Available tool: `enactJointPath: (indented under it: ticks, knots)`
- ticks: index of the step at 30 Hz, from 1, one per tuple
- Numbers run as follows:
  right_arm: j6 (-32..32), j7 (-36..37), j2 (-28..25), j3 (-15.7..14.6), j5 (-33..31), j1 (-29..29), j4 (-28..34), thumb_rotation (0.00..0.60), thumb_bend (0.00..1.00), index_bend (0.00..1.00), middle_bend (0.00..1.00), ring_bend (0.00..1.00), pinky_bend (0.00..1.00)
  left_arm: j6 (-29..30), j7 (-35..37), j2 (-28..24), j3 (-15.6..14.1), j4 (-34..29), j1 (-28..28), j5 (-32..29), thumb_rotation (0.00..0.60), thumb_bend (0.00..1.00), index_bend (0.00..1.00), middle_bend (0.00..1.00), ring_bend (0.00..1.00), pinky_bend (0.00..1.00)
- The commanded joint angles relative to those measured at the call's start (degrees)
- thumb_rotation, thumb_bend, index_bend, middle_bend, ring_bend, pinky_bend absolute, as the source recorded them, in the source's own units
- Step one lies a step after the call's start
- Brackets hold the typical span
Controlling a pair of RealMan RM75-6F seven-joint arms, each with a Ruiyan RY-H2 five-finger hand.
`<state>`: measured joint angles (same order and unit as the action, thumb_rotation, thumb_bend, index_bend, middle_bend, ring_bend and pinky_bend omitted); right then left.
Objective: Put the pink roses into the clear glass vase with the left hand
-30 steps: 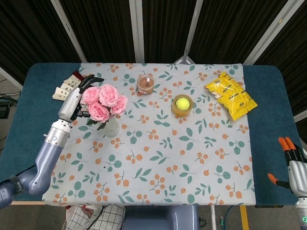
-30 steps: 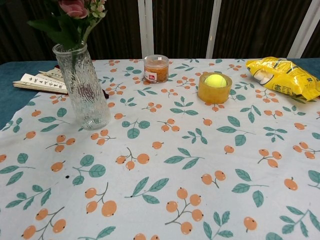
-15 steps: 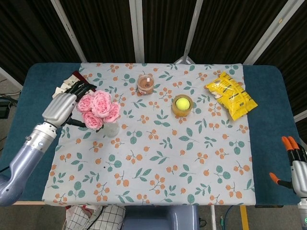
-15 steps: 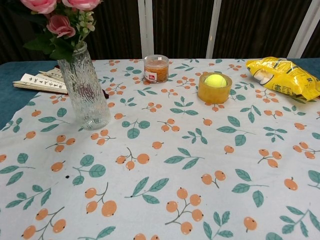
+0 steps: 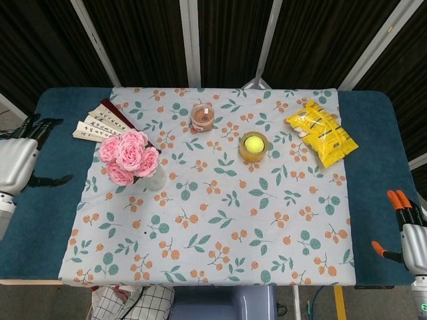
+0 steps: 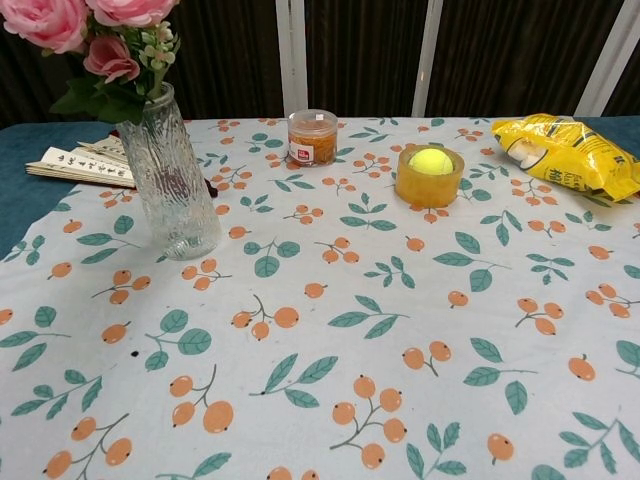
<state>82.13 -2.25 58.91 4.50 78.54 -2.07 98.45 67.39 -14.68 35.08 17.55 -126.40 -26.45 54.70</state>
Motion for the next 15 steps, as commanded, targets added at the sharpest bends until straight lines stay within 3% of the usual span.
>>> enactJointPath:
  ticks: [1, 4, 8, 12, 15]
  knots:
    - [-0.16, -0.38, 0.22, -0.14, 0.11, -0.09, 0.04, 0.600, 0.19, 0.04, 0.04, 0.04, 0.32, 11.43, -6.64, 0.88, -4.92, -3.94, 6.97, 10.73, 0.600, 0.16, 0.14, 0.11, 0.00, 0.16]
    - [-0.07, -0.86, 0.41, -0.33, 0.61, -0.15, 0.15, 0.600, 0.19, 0.04, 0.04, 0.04, 0.32, 18.67, -10.70, 7.88, -11.60, 0.46, 13.24, 24.68, 0.600, 0.16, 0.15, 0.12, 0.00, 0.16]
    - [0.49, -0.99, 0.37, -0.49, 1.22, 0.05, 0.32, 0.600, 0.19, 0.04, 0.04, 0.04, 0.32, 25.74, -11.09, 17.33, -16.25, 9.65, 18.51, 35.48, 0.600, 0.16, 0.17, 0.13, 0.00, 0.16]
    - [1.22, -0.41, -0.05, -0.49, 1.72, 0.36, 0.31, 0.600, 0.19, 0.04, 0.04, 0.04, 0.32, 29.73, -7.67, 22.48, -18.00, 17.42, 21.62, 38.18, 0.600, 0.16, 0.17, 0.14, 0.00, 0.16]
    - [1.04, -0.23, -0.63, -0.86, 2.33, 0.39, 0.00, 0.600, 0.19, 0.04, 0.04, 0.04, 0.32, 30.74, -6.20, 25.57, -18.44, 23.49, 23.35, 36.74, 0.600, 0.16, 0.18, 0.14, 0.00, 0.16]
